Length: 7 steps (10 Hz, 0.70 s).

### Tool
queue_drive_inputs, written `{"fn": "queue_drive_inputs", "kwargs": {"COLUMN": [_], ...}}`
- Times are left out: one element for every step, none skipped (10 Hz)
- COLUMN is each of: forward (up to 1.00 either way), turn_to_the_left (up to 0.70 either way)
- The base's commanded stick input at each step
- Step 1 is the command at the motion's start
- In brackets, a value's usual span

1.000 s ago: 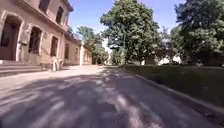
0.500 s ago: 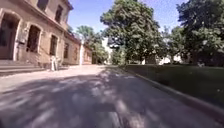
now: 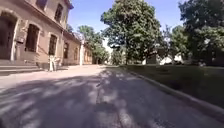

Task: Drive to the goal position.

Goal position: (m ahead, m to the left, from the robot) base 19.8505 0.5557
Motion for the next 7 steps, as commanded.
{"fn": "queue_drive_inputs", "kwargs": {"forward": [0.7,0.7,0.7,0.7,0.7,0.7,0.7], "turn_to_the_left": [0.0,0.0,0.0,0.0,0.0,0.0,0.0]}}
